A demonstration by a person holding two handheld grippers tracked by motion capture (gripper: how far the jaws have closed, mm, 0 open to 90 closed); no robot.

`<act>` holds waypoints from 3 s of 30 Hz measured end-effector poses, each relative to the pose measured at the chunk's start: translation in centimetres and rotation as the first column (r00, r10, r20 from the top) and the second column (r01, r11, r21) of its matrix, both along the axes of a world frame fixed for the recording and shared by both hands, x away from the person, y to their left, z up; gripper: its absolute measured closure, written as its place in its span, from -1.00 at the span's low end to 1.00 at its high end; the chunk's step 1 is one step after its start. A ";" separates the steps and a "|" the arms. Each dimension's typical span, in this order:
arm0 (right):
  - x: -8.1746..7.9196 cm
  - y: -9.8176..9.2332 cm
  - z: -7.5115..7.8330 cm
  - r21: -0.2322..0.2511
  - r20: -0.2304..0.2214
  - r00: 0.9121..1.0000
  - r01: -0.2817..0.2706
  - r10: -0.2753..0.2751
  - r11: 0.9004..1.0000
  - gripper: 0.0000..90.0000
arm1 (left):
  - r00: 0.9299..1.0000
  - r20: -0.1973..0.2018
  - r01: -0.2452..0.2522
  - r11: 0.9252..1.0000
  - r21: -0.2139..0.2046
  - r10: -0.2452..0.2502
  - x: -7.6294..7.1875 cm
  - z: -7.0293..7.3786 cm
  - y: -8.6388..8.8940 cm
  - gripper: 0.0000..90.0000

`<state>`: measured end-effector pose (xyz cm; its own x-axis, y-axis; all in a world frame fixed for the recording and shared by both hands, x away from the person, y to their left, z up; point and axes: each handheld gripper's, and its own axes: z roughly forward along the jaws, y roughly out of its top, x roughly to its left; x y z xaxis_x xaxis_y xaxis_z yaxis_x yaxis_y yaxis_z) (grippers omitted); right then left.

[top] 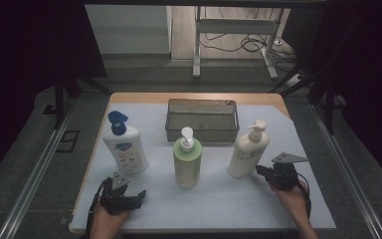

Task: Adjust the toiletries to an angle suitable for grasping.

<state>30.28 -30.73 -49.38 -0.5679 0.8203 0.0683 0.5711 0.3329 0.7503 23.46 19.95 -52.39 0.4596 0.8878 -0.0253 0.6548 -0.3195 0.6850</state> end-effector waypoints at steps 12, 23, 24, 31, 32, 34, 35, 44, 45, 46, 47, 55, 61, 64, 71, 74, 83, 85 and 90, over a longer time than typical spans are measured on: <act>0.9 0.1 -0.1 -0.006 -0.001 1.000 0.011 -0.011 1.000 0.94 | 1.000 0.000 0.000 1.000 0.000 0.000 0.0 0.0 0.0 -0.70; 2.2 0.4 -0.1 -0.008 -0.005 1.000 0.012 -0.012 1.000 0.98 | 1.000 0.000 0.000 1.000 0.000 0.000 0.0 0.0 0.0 -0.70; 2.4 0.4 -0.2 -0.007 -0.002 1.000 0.009 -0.009 1.000 0.98 | 1.000 0.000 0.000 1.000 0.000 0.000 0.0 0.0 0.0 -0.70; 3.5 0.7 -0.2 0.003 -0.010 1.000 0.009 -0.009 1.000 0.99 | 1.000 0.000 0.000 1.000 -0.001 0.000 0.0 0.0 0.0 -0.70; 3.6 0.7 -0.2 0.005 -0.011 1.000 0.009 -0.009 1.000 0.99 | 1.000 0.000 0.000 1.000 -0.001 0.000 0.0 0.0 0.0 -0.70; 4.0 0.8 -0.3 0.008 -0.011 1.000 0.008 -0.008 1.000 0.99 | 1.000 0.000 0.000 1.000 -0.001 0.000 0.0 0.0 0.0 -0.70; 4.1 0.9 -0.3 0.011 -0.013 1.000 0.009 -0.009 1.000 0.99 | 1.000 0.000 0.000 1.000 -0.001 0.000 0.0 0.0 0.0 -0.70; 5.8 1.8 -0.6 0.025 -0.026 1.000 0.006 -0.005 1.000 0.99 | 1.000 0.000 -0.001 1.000 -0.003 0.001 0.0 0.0 0.0 -0.70; 5.8 1.8 -0.6 0.025 -0.026 1.000 0.006 -0.005 1.000 0.99 | 1.000 0.000 -0.001 1.000 -0.003 0.001 0.0 0.0 0.0 -0.70; 6.0 2.1 -0.7 0.024 -0.029 1.000 0.002 -0.001 1.000 0.99 | 1.000 -0.001 0.001 1.000 -0.001 -0.001 0.0 0.0 0.0 -0.70; 6.0 2.1 -0.7 0.024 -0.029 1.000 0.002 -0.001 1.000 0.99 | 1.000 -0.001 0.001 1.000 -0.001 -0.001 0.0 0.0 0.0 -0.70; 6.1 2.3 -0.7 0.034 -0.026 1.000 0.002 -0.002 0.999 0.97 | 1.000 0.000 0.001 1.000 0.000 -0.001 0.0 0.0 0.0 -0.70; 4.7 2.3 0.1 0.030 -0.010 1.000 -0.013 0.014 0.999 0.96 | 1.000 0.001 -0.001 1.000 -0.001 0.001 0.0 0.0 0.0 -0.70; 3.7 2.2 0.6 0.039 -0.010 1.000 -0.015 0.016 0.999 0.99 | 1.000 0.001 -0.001 1.000 -0.001 0.001 0.0 0.0 0.0 -0.70; 1.1 2.6 0.9 0.062 -0.007 0.998 -0.058 0.058 0.996 1.00 | 1.000 0.001 -0.001 1.000 0.000 0.001 0.0 0.0 0.0 -0.70; 0.1 3.6 1.0 0.070 -0.005 0.996 -0.090 0.091 0.993 1.00 | 1.000 0.001 -0.001 1.000 0.000 0.001 0.0 0.0 0.0 -0.70; -0.3 7.1 1.2 0.059 0.014 0.991 -0.136 0.135 0.989 1.00 | 1.000 0.001 -0.001 1.000 0.000 0.001 0.0 0.0 0.0 -0.70; -0.3 7.4 1.2 0.057 0.015 0.991 -0.136 0.135 0.989 1.00 | 1.000 0.001 -0.001 1.000 0.000 0.001 0.0 0.0 0.0 -0.70; 0.3 9.0 1.1 0.045 0.030 0.991 -0.128 0.127 0.991 1.00 | 1.000 0.001 -0.001 1.000 0.000 0.001 0.0 0.0 0.0 -0.70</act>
<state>30.59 -21.78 -48.29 -0.6698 0.7374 0.0876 0.5052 0.3660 0.7815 23.44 19.95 -52.41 0.4590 0.8881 -0.0249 0.6540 -0.3188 0.6860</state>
